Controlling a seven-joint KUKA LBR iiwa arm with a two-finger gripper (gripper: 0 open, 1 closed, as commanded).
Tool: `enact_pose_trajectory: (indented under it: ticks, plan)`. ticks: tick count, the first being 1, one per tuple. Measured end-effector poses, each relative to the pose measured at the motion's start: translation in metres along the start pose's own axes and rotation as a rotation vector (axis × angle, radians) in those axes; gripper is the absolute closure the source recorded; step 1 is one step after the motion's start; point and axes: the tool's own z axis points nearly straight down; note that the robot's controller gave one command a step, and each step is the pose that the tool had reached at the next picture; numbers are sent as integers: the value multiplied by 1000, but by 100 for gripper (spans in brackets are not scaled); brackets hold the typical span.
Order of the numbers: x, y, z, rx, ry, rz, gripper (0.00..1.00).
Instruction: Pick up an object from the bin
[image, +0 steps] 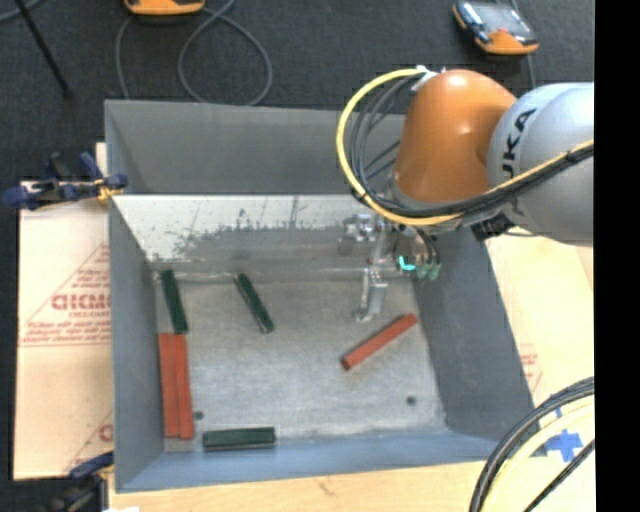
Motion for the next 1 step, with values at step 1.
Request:
enact_pose_trajectory:
  ticks: [1]
  plan:
    - [31, -59, 135, 0, 1, -29, 0]
